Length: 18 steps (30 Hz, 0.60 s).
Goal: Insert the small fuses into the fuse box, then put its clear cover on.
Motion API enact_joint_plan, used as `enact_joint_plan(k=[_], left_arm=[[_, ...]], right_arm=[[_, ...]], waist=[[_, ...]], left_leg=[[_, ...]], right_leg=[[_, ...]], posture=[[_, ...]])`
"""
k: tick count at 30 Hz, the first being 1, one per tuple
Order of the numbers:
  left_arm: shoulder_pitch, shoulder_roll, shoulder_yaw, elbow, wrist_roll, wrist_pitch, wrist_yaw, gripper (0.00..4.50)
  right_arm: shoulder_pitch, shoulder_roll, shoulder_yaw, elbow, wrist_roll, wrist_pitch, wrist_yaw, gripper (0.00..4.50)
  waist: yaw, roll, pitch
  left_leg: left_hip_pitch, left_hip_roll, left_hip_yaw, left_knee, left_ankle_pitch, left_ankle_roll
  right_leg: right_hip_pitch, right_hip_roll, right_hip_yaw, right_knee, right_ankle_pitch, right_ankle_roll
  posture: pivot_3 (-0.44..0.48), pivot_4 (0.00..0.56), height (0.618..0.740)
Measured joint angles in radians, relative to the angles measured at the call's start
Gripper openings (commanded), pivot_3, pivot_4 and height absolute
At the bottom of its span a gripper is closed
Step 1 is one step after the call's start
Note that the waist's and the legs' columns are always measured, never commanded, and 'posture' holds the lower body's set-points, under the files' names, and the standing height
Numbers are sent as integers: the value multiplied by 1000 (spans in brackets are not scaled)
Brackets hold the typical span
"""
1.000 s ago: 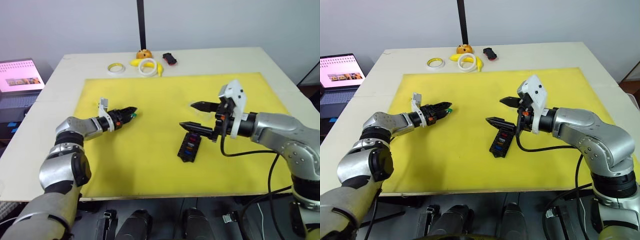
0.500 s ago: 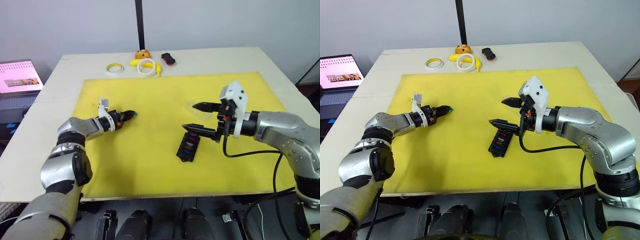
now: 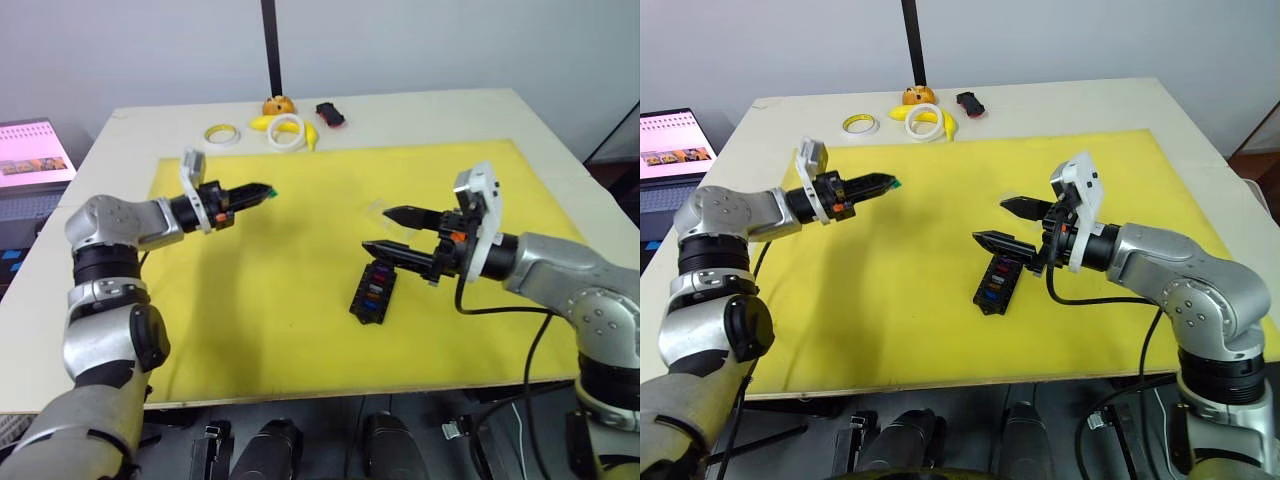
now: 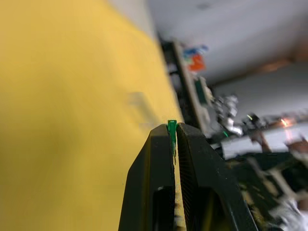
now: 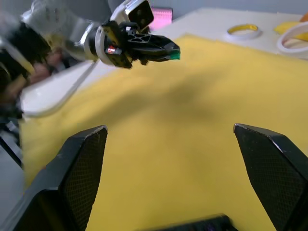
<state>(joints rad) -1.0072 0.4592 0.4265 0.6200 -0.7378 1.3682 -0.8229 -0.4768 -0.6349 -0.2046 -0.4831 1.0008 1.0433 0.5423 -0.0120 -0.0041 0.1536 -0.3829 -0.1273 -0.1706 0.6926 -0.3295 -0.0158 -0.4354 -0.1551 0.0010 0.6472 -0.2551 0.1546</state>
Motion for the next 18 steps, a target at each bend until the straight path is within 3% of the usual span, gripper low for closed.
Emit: enact_joint_plan(k=[6,14,15,17,18], left_arm=[[-4,-132,21,-192,-146,119,30,41],[1,-208,45,-236,-219,135,105,41],[1,-209,55,-232,-223,135,114,0],[2,-209,59,-233,-231,135,126,0],[4,-211,59,-239,-236,135,131,0]], right_arm=[[-81,214,-45,60,245,42,-322,4500],[-80,305,-35,87,469,-9,-576,4500],[-80,304,-33,87,487,-14,-589,3909],[-78,300,-23,87,513,-25,-612,3189],[-76,300,-13,87,525,-31,-625,3189]], waist=[[-2,0,0],[-5,0,0],[-5,0,0],[-5,0,0],[-5,0,0]], left_leg=[[0,0,0,0,0,0],[0,0,1,0,0,0],[0,0,1,-1,0,0],[0,1,0,-1,0,0],[0,1,1,-1,0,0]], right_leg=[[-1,0,0,0,0,0],[-1,1,1,0,0,0],[-1,1,1,0,0,0],[-1,1,1,0,0,0],[-1,1,1,0,0,0]], posture=[[0,150,740],[0,150,740],[0,150,740],[0,150,740],[0,150,740]])
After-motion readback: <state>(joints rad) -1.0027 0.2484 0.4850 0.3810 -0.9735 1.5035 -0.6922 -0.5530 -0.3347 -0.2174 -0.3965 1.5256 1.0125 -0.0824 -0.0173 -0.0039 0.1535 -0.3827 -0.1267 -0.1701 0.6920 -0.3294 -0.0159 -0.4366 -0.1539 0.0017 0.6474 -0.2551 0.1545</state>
